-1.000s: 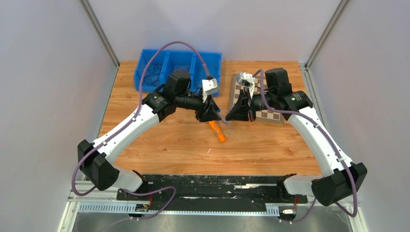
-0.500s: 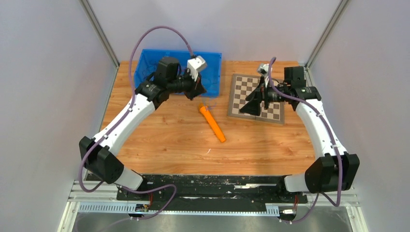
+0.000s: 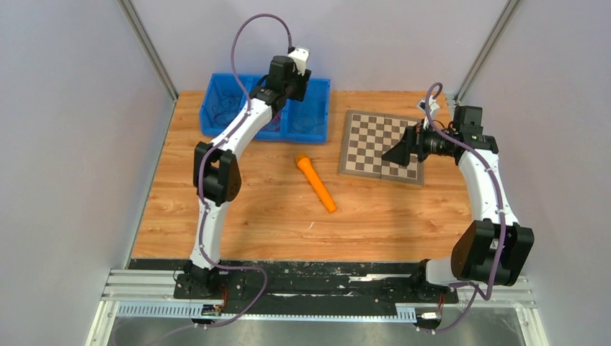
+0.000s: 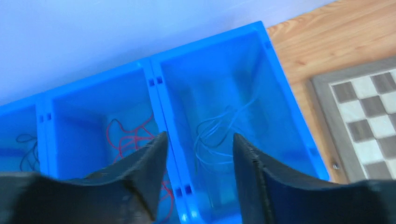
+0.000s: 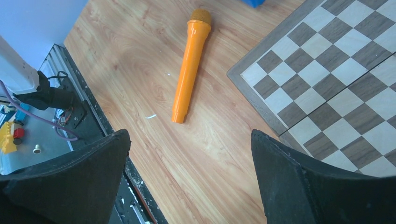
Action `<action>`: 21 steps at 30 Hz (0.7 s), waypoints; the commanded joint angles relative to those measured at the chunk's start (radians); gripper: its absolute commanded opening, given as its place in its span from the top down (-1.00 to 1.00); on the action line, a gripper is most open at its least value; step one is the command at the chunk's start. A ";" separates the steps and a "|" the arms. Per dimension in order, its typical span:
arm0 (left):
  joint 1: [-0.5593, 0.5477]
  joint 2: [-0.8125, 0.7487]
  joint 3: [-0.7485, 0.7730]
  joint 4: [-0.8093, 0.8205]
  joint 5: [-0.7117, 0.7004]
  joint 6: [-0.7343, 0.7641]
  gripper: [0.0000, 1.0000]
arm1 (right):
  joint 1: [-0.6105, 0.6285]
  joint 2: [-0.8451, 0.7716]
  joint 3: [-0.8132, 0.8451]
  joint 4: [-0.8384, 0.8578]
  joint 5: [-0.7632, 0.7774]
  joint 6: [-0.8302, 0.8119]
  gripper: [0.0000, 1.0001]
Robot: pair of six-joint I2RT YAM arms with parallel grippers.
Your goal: Untangle the cables
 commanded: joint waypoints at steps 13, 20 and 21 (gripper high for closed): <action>0.120 -0.337 0.127 -0.549 0.526 -0.038 -1.00 | -0.003 -0.190 -0.076 0.017 0.171 0.026 -1.00; 0.340 -0.610 -0.108 -0.807 0.655 0.065 -1.00 | -0.003 -0.265 -0.089 -0.073 0.327 -0.034 -1.00; 0.356 -0.633 -0.151 -0.859 0.638 0.065 -1.00 | -0.003 -0.264 -0.098 -0.085 0.349 -0.037 -1.00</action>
